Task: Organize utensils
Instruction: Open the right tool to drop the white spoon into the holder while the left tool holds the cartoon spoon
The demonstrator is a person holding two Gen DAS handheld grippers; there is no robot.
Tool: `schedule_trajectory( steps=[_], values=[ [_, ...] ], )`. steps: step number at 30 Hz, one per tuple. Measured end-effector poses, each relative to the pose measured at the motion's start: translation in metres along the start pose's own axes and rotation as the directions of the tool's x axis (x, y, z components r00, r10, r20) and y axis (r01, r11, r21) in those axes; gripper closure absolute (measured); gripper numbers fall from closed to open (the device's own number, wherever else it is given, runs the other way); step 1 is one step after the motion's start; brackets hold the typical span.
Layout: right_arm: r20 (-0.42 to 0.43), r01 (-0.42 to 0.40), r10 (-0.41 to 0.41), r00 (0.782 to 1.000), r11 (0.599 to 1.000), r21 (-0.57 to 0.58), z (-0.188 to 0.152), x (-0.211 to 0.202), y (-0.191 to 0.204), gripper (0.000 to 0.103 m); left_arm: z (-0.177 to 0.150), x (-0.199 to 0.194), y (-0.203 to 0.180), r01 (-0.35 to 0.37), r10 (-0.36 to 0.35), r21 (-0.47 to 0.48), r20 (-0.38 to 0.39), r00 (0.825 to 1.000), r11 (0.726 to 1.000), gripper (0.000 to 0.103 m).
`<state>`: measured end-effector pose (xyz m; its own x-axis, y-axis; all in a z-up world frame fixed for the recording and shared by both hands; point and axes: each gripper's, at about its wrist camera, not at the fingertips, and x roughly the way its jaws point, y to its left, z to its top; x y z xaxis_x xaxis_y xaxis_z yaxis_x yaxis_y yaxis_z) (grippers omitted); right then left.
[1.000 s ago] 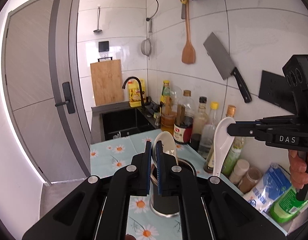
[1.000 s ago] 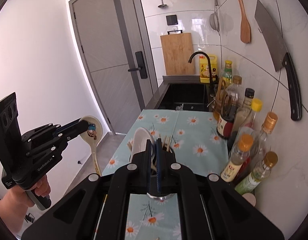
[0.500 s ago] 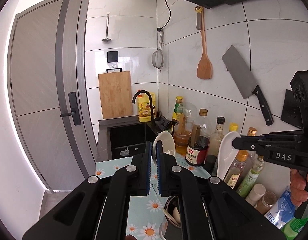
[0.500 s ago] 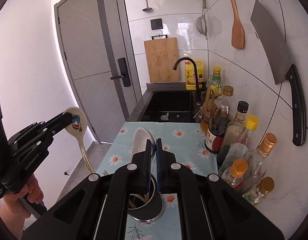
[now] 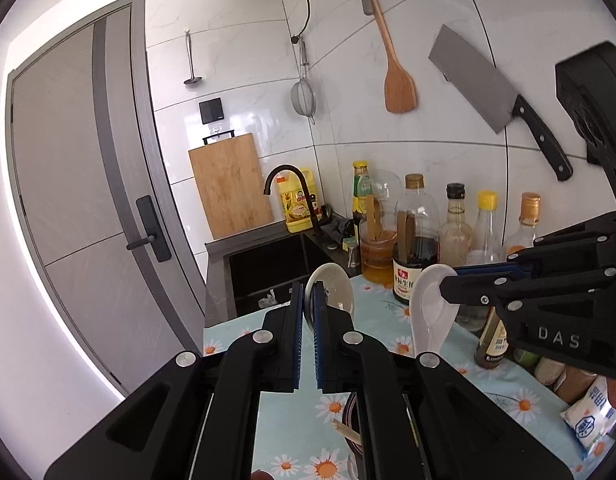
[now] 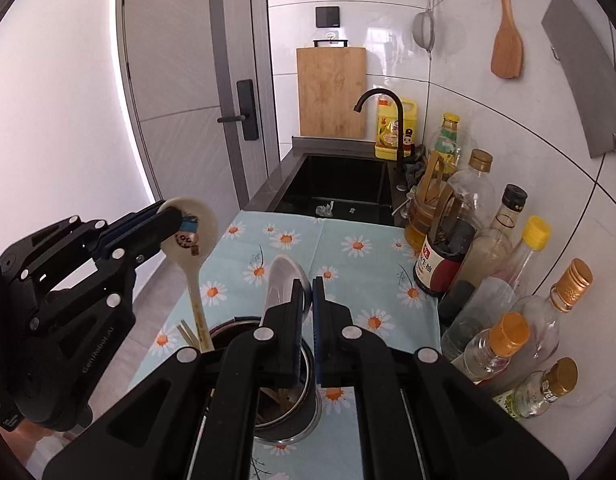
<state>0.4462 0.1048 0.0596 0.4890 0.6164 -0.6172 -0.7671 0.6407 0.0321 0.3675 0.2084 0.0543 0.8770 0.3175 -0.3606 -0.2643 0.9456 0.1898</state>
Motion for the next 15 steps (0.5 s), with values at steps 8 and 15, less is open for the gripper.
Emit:
schedule_trajectory(
  steps=[8,15],
  values=[
    [-0.047,-0.050,0.053,0.997,0.997,0.053,-0.014,0.009,-0.001,0.096,-0.017,0.005,0.006,0.030,-0.037,-0.115,-0.057,0.998,0.993,0.097],
    [-0.076,-0.124,0.139,0.987,0.975,0.183,-0.018,0.008,-0.013,0.090,-0.028,0.007,0.012,0.054,-0.077,-0.204,-0.104,0.992,0.977,0.071]
  ],
)
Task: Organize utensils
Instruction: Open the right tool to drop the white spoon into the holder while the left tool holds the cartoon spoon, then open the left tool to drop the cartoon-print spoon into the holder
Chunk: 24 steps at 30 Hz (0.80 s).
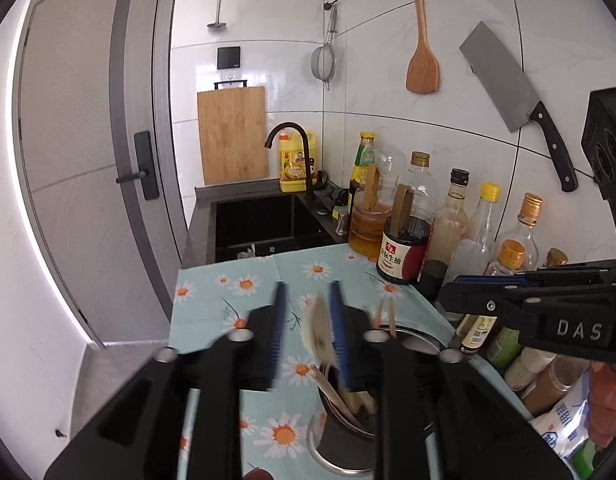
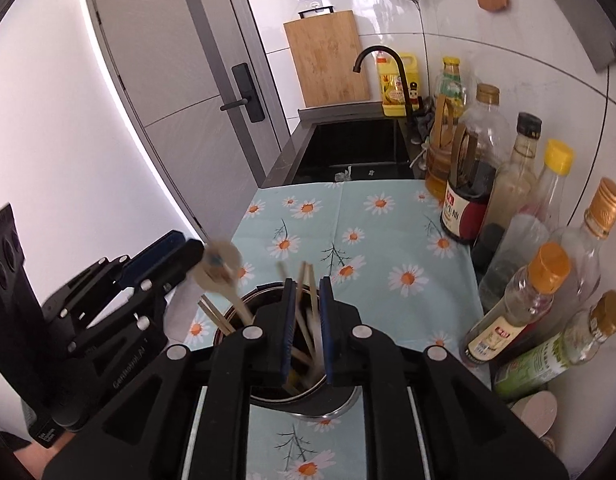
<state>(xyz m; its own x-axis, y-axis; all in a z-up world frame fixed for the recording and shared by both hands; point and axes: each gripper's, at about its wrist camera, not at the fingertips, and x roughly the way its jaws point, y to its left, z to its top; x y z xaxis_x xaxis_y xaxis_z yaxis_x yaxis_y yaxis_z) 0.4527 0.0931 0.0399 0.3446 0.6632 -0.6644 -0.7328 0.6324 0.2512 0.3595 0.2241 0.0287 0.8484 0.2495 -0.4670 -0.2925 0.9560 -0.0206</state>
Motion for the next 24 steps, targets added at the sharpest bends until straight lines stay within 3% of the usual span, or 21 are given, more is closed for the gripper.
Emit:
schedule_trajectory(
  steps=[17,24],
  values=[
    [0.044,-0.063,0.061,0.997,0.997,0.053,-0.008,-0.052,0.003,0.090,0.000,-0.040,0.000,0.060,-0.059,-0.049,0.020,0.998,0.997,0.068],
    [0.063,-0.038,0.032,0.998,0.995,0.088,-0.016,-0.082,0.005,0.089,0.004,-0.072,0.012,0.089,-0.088,-0.174,0.013,0.996,0.981,0.068]
  ],
)
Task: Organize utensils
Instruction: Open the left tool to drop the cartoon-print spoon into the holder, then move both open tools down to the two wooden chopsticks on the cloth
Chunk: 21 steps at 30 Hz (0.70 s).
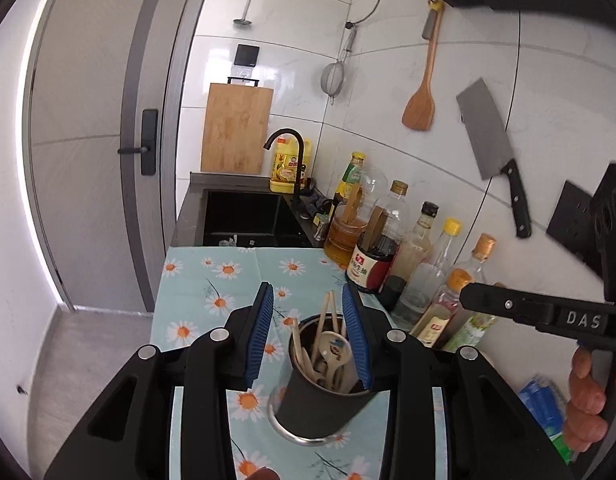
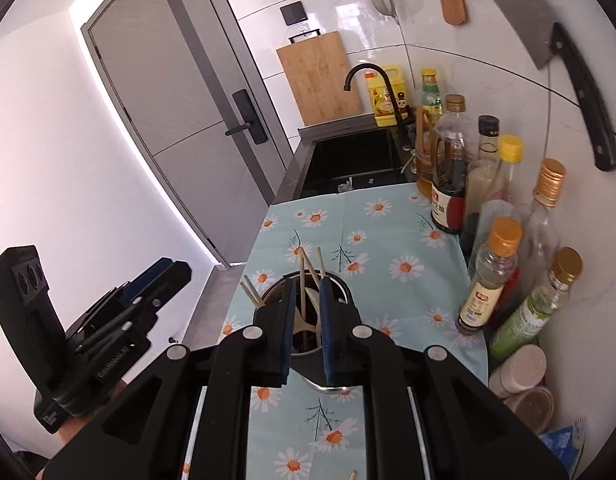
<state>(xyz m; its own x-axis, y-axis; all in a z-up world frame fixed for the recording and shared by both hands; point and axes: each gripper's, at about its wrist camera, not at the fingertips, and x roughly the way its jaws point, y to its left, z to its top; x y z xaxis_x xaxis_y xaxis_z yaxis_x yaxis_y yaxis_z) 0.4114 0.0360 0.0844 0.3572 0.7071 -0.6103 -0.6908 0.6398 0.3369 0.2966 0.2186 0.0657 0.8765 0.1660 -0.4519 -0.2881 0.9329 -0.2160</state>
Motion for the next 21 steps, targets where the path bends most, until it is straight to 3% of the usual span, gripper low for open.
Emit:
schedule_trajectory(
  steps=[2,4,9,16,21],
  values=[
    [0.000,-0.022,0.022,1.000,1.000,0.015,-0.003,-0.012,0.000,0.086,0.000,-0.011,-0.001,0.005,-0.005,-0.008,-0.006,1.000,1.000,0.068],
    [0.000,-0.030,0.030,1.000,0.999,0.025,-0.005,-0.022,0.000,0.067,0.000,-0.021,-0.002,0.022,-0.022,-0.020,-0.021,1.000,1.000,0.068],
    [0.001,-0.014,0.014,1.000,1.000,0.003,-0.026,-0.048,0.002,0.067,-0.011,-0.050,0.001,0.026,-0.029,-0.063,-0.045,0.999,0.998,0.068],
    [-0.110,0.039,-0.039,0.993,0.999,-0.003,-0.073,-0.048,-0.008,0.067,-0.040,-0.067,0.012,0.010,-0.023,-0.096,-0.140,0.990,0.995,0.065],
    [-0.273,0.018,0.003,0.962,0.997,0.077,-0.107,-0.028,-0.021,0.067,-0.068,-0.073,0.022,-0.009,-0.020,-0.131,-0.217,0.976,0.991,0.065]
  ],
)
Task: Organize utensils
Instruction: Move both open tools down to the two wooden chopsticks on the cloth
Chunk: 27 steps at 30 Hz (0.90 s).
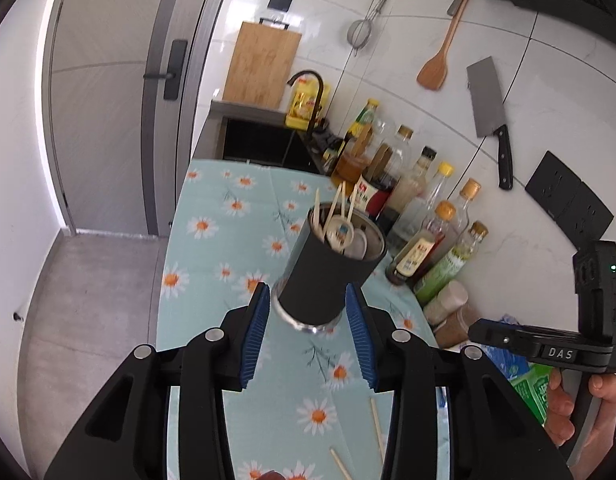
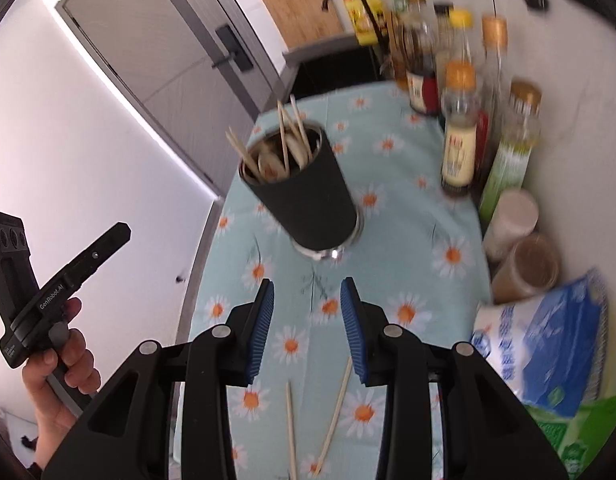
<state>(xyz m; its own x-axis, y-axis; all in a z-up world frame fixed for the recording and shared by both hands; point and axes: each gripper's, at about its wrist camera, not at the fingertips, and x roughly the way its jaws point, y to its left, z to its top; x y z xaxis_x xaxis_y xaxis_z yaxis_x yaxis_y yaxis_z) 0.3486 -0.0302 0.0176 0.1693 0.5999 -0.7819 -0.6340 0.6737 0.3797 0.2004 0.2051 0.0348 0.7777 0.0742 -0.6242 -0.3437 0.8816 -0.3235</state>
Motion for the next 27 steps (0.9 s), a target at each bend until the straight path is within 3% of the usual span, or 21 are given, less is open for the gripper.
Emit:
schedule_trajectory(
  steps=[3,7,15,22,27],
  values=[
    [-0.095,0.023,-0.022,0.995,1.000,0.016,-0.012,0.021,-0.005,0.067,-0.019,0.006,0.007,0.004,-0.005,-0.020,-0.052,0.999,1.000,0.065],
    [-0.227,-0.006,0.024,0.974,0.997,0.080,-0.029,0.052,-0.012,0.067,-0.047,0.015,0.018,0.021,-0.028,-0.060,-0.120,0.992,0.998,0.065],
    [-0.368,0.049,0.001,0.930,0.991,0.127,-0.063,0.095,-0.022,0.067,-0.099,0.028,0.035,0.035,-0.065,-0.130,-0.237,0.969,0.991,0.065],
    [-0.432,0.125,-0.094,0.897,0.991,0.045,-0.073,0.121,-0.010,0.075,-0.140,0.027,0.039,0.066,-0.123,-0.186,-0.315,0.941,0.980,0.065],
    [-0.487,0.218,-0.193,0.852,0.976,-0.006,-0.085,0.141,-0.008,0.080,-0.165,0.028,0.044,0.093,-0.170,-0.220,-0.359,0.918,0.971,0.065]
  ],
)
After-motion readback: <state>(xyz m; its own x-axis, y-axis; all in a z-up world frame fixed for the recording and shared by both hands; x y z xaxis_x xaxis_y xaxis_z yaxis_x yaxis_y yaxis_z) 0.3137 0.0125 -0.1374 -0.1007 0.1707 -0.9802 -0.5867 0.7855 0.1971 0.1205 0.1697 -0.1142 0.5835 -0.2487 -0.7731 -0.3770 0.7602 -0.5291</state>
